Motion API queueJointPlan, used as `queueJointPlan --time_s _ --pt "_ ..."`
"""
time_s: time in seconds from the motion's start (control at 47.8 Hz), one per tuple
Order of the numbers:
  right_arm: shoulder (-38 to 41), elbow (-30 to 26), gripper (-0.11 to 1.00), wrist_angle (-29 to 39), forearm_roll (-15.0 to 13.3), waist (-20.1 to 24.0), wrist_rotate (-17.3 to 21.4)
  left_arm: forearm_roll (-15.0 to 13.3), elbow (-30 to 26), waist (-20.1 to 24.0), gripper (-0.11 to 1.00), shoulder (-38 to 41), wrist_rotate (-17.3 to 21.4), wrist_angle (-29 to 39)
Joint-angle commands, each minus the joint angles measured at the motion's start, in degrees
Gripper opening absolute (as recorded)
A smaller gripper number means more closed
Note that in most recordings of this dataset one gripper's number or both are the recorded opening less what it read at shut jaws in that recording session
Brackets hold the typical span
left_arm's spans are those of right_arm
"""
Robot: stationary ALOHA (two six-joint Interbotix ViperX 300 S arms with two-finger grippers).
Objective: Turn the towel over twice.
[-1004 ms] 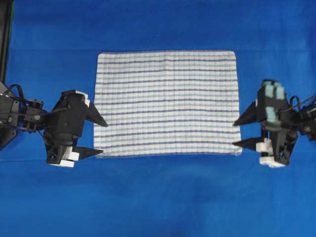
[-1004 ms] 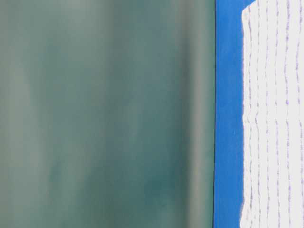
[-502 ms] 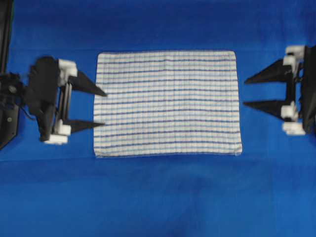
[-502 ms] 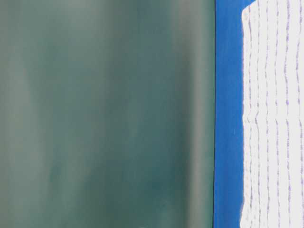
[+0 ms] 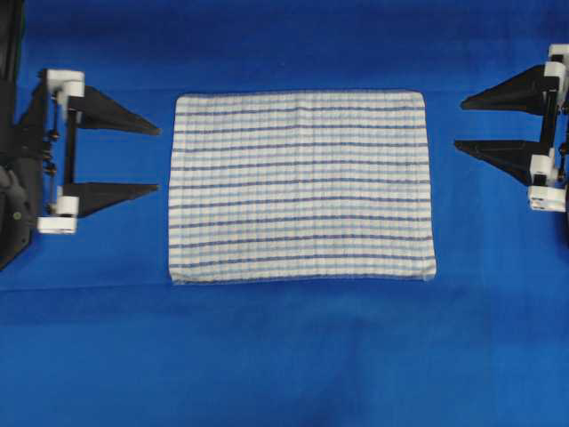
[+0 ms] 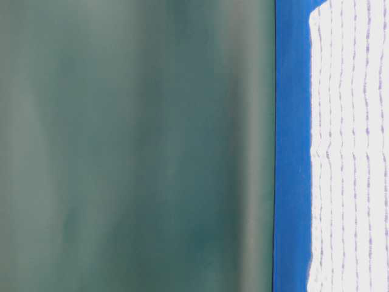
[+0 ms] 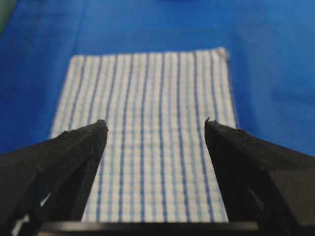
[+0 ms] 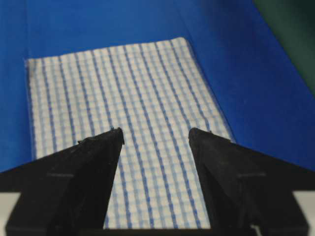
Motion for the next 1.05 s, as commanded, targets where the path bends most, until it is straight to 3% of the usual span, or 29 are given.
queueJointPlan --time_s 0.0,0.439,0.69,1.025 --pt "-0.9 0.0 0.61 0.4 -0.3 -0.1 0.0 -0.1 -0.2 0.1 0.75 -1.6 0.0 0.4" --pt "-14.1 8.3 0.61 2.2 0.1 -0.1 0.3 -0.1 7.9 0.6 0.74 -14.2 -0.8 2.3" --pt "-17.3 13.5 0.61 -2.0 0.4 -0.1 0.7 -0.1 13.3 0.6 0.74 -20.4 -1.1 2.9" --pt "-20.7 19.0 0.61 -6.5 1.9 -2.3 2.9 -0.1 17.7 0.6 0.74 -23.5 -4.7 4.4"
